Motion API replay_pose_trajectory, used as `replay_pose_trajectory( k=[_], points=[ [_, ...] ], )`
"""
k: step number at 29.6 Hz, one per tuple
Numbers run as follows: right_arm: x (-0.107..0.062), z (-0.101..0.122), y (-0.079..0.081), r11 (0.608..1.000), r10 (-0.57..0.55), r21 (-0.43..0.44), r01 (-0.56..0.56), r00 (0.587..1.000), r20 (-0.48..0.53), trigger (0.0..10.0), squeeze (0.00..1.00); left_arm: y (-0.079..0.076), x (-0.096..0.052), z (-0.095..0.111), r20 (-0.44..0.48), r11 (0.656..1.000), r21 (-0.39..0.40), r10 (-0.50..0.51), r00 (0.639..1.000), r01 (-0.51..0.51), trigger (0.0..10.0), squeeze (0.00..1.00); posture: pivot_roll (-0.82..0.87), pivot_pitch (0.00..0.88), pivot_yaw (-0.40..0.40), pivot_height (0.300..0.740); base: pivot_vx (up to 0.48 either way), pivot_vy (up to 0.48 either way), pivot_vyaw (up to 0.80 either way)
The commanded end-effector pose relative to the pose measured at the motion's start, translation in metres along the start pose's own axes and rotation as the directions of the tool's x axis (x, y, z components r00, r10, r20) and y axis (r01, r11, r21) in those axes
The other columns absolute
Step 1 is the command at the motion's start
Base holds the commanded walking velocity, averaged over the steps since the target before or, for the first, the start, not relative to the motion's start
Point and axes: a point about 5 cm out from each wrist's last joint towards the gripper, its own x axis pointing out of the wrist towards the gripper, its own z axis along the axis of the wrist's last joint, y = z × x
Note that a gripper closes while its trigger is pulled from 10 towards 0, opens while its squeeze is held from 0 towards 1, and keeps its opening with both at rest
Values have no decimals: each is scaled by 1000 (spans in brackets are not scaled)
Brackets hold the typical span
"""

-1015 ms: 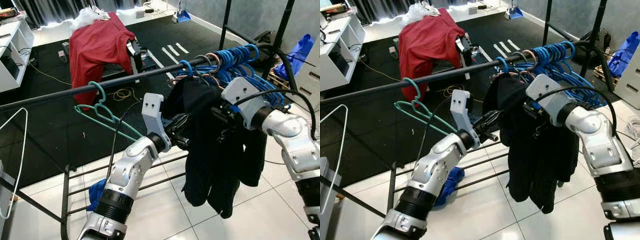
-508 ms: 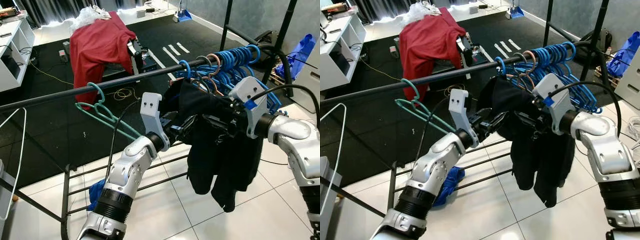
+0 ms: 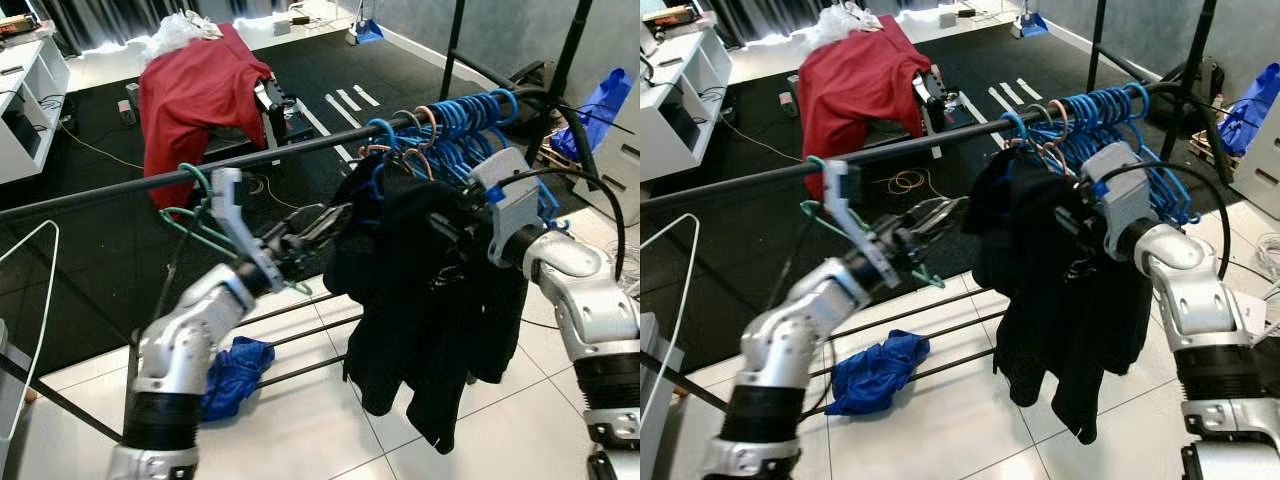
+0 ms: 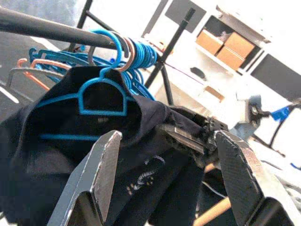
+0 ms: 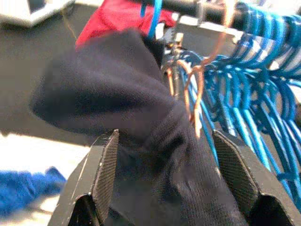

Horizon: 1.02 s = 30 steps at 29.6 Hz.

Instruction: Hang hanger

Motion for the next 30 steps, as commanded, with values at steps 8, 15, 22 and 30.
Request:
replay_pose_trajectory(
  k=[8,15,22,30],
  points=[
    [11,-9,28,955,138,259,-144,990,41,10000,0,-16,-19,-11,-100,995,-36,-97,990,94,10000,0,-138,100,111,740,0,0,0],
    [19,-4,34,920,257,300,-252,966,24,10000,0,-42,-24,-45,-177,975,-185,-153,972,119,10000,0,-149,92,104,740,0,0,0],
    [11,29,44,847,344,310,-432,890,300,10000,0,-17,-15,-49,-144,994,-14,101,984,-104,10000,0,-141,86,92,740,0,0,0],
    [7,-32,88,927,250,263,-267,964,94,10000,0,50,-46,-24,11,747,300,619,786,-593,10000,0,-142,101,89,740,0,0,200]
  ],
)
